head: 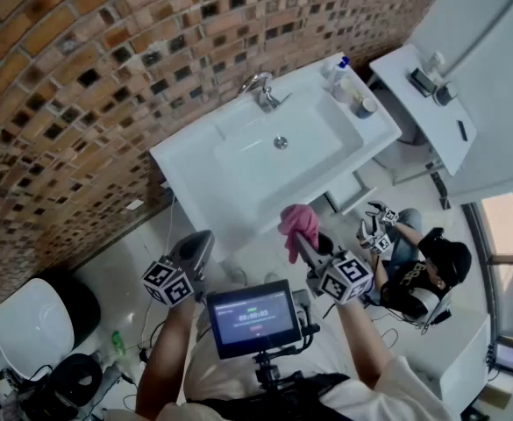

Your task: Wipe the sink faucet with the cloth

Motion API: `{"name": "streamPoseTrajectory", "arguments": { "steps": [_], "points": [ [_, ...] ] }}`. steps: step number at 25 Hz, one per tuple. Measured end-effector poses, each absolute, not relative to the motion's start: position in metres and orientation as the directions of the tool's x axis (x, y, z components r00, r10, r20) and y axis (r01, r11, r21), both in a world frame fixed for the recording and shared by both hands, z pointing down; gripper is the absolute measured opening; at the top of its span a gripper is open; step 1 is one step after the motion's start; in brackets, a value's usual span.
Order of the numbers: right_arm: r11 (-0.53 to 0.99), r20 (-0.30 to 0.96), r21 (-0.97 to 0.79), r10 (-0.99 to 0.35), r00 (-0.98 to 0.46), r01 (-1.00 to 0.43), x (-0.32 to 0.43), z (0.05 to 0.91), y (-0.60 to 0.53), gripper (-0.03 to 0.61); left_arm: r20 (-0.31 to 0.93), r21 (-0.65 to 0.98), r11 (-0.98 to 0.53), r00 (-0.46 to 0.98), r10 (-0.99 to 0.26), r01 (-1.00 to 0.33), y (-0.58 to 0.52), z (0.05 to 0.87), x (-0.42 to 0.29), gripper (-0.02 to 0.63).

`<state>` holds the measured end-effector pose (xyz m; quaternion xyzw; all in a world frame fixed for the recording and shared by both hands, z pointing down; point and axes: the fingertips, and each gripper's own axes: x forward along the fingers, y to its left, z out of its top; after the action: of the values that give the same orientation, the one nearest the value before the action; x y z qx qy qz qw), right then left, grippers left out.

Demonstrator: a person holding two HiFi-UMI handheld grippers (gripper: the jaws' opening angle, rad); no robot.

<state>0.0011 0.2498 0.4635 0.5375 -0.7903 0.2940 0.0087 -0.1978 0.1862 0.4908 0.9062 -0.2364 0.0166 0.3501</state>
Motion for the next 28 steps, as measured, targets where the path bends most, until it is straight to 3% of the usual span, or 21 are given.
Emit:
{"name": "streamPoseTrajectory", "arguments": {
  "steps": [17, 28],
  "points": [
    [0.099, 0.438, -0.398, -0.853, -0.283, -0.912, -0.037, 0.469, 0.186, 0.107, 0.115, 0.668, -0.673, 0.938, -0.328, -0.317, 0.092, 0.501, -0.219, -0.003],
    [0.113, 0.436, -0.406, -0.848, -0.301, -0.907, 0.01, 0.488, 0.134, 0.107, 0.157, 0.658, -0.666, 0.929, -0.336, -0.351, 0.067, 0.5, -0.182, -0.003]
  ]
}}
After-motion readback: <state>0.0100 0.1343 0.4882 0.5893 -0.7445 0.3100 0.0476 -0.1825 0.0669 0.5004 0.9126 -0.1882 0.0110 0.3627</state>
